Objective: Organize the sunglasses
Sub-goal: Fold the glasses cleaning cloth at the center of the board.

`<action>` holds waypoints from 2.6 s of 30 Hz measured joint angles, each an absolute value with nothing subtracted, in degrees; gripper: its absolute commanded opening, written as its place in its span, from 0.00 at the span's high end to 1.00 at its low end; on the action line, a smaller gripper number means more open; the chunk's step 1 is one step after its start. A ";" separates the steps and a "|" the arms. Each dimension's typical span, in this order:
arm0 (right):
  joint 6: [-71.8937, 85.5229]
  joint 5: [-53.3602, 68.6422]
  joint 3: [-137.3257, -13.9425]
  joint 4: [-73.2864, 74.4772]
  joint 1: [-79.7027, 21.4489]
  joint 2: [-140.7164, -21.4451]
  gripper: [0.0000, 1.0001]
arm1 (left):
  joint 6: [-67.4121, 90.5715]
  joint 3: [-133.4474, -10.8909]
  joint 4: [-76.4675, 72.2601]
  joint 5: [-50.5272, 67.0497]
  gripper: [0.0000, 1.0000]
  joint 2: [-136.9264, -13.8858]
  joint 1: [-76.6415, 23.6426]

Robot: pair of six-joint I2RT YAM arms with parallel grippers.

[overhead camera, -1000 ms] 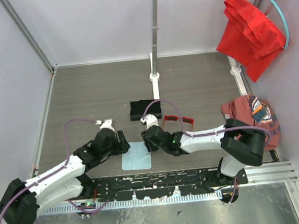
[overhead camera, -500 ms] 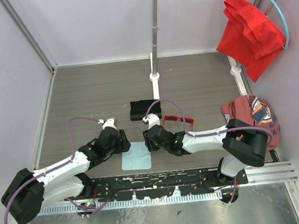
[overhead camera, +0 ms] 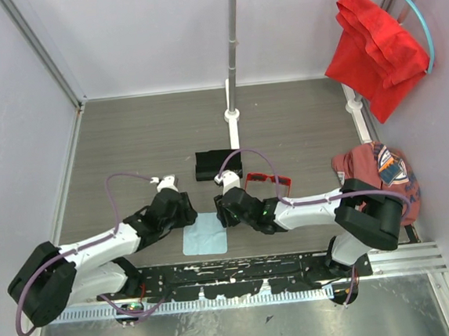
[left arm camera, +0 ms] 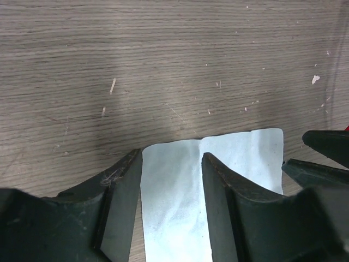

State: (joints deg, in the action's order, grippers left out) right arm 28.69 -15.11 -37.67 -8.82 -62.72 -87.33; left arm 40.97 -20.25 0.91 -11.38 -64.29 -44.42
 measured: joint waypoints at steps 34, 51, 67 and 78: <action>28.91 -14.92 -37.63 -8.73 -62.72 -86.87 0.57 | 42.46 -20.25 4.34 -14.17 0.38 -60.34 -44.47; 28.91 -14.92 -37.63 -8.75 -62.72 -86.87 0.57 | 42.70 -20.27 2.61 -14.90 0.54 -64.07 -44.47; 29.06 -14.98 -37.63 -8.75 -62.72 -86.87 0.57 | 42.68 -20.27 1.54 -13.76 0.72 -65.34 -44.49; 29.10 -15.14 -37.63 -8.75 -62.72 -86.87 0.58 | 42.68 -20.25 1.61 -13.65 0.96 -65.36 -44.49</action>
State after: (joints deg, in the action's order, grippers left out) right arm 29.10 -15.14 -37.63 -8.75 -62.72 -86.87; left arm 42.68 -20.25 1.61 -13.65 -65.36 -44.49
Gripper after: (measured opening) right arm 0.422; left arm 0.090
